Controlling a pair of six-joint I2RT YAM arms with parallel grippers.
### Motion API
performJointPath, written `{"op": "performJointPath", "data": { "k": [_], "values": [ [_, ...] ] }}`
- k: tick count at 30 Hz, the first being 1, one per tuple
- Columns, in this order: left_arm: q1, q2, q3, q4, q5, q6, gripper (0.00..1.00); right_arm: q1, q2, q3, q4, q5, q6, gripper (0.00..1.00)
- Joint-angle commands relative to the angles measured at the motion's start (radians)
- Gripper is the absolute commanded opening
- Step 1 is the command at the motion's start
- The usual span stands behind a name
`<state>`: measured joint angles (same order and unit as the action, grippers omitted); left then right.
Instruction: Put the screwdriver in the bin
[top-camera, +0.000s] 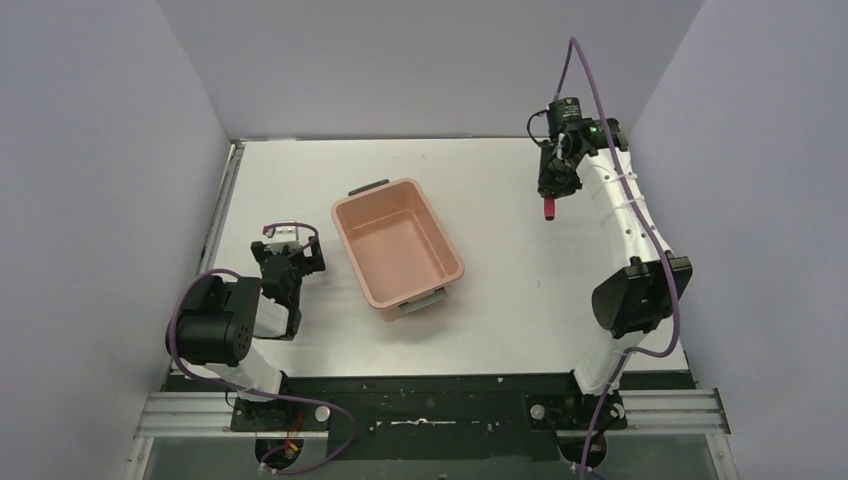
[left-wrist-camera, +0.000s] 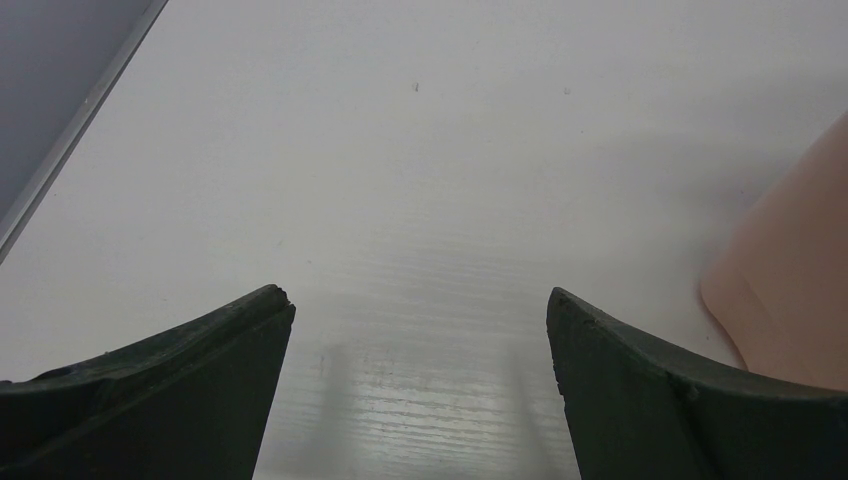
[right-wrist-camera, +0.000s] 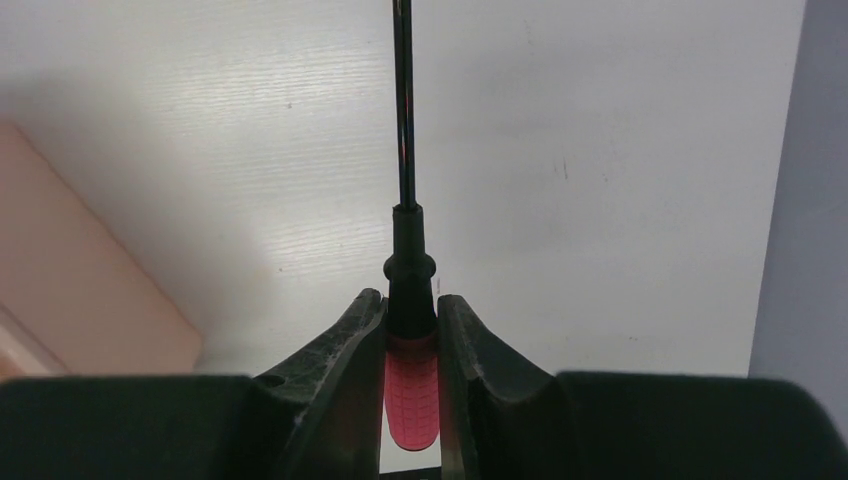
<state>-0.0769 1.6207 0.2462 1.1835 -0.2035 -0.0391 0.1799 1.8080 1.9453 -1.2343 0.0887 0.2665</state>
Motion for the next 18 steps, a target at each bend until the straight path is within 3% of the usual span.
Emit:
{"op": "performJointPath", "data": {
  "k": [1,10,15,18],
  "values": [
    [0.0,-0.01,0.008,0.025,0.013,0.008,0.97,0.053,-0.038,0.092,-0.094,-0.051,0.135,0.0],
    [0.0,-0.01,0.008,0.026,0.012,0.009,0.97,0.552,-0.071,0.034,0.397,-0.139,0.329,0.0],
    [0.001,-0.009,0.008,0.026,0.013,0.01,0.97,0.652,0.079,0.14,0.38,-0.056,0.307,0.0],
    [0.0,-0.009,0.008,0.025,0.014,0.009,0.97,0.684,0.126,0.102,0.417,-0.033,0.293,0.0]
  ]
}}
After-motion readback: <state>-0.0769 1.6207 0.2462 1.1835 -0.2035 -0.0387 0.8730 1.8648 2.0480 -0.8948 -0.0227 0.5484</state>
